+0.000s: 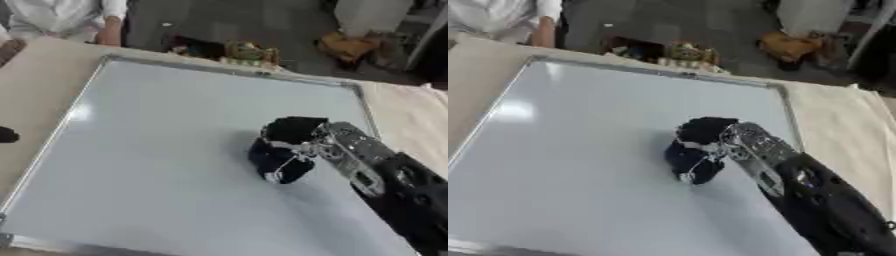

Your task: Wipe the whiteboard clean with a brush.

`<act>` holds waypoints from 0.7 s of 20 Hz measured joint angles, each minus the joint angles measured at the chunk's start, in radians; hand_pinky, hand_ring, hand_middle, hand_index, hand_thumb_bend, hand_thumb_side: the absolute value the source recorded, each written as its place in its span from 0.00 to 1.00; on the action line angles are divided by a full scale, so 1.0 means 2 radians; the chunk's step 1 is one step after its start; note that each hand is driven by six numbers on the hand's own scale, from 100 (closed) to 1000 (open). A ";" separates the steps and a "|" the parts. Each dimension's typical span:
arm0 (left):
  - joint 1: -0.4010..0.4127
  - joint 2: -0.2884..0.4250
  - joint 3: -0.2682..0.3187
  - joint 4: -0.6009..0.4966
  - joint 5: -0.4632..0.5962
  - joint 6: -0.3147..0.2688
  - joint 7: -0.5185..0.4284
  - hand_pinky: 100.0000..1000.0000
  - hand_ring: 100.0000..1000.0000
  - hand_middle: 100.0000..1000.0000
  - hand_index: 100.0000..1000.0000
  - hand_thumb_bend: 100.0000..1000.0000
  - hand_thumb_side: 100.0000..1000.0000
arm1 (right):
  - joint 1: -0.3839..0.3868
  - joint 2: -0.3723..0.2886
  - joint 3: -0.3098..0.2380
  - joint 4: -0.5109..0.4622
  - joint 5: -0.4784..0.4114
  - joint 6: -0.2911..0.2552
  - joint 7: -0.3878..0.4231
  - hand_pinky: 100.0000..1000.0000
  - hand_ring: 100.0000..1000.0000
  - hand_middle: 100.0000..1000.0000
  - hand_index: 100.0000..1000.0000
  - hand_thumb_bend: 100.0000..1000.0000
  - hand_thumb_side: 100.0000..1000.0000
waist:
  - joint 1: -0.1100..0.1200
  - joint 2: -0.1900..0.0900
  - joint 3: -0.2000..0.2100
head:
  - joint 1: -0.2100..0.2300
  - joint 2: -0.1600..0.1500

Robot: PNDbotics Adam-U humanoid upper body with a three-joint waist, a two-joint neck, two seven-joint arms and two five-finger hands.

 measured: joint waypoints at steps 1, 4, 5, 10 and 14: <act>0.000 0.000 0.000 0.000 0.000 0.000 0.000 0.64 0.59 0.58 0.73 0.18 0.97 | 0.000 0.002 0.004 -0.005 -0.001 -0.001 0.002 0.43 0.46 0.06 0.12 0.00 0.41 | 0.000 0.000 0.000 | 0.000 0.000; 0.000 0.000 0.000 -0.001 0.001 0.001 0.001 0.64 0.59 0.58 0.73 0.18 0.97 | 0.000 0.006 0.015 -0.019 -0.008 -0.004 0.010 0.42 0.46 0.06 0.12 0.00 0.42 | -0.001 -0.003 -0.003 | 0.001 0.004; 0.000 0.000 0.000 -0.002 0.001 0.002 0.002 0.64 0.59 0.58 0.73 0.18 0.96 | 0.000 0.006 0.018 -0.024 -0.010 -0.004 0.013 0.42 0.45 0.06 0.13 0.00 0.42 | -0.001 -0.004 -0.003 | 0.001 0.004; 0.000 0.000 0.000 -0.005 0.003 0.003 0.006 0.64 0.60 0.58 0.73 0.18 0.96 | 0.000 0.017 0.031 -0.040 -0.018 -0.005 0.027 0.42 0.46 0.06 0.13 0.00 0.42 | -0.002 -0.009 -0.004 | 0.001 0.006; 0.000 0.000 0.000 -0.009 0.004 0.004 0.007 0.64 0.60 0.58 0.74 0.18 0.96 | 0.001 0.027 0.036 -0.040 -0.018 -0.005 0.034 0.42 0.45 0.05 0.13 0.00 0.42 | -0.002 -0.012 -0.004 | 0.001 0.008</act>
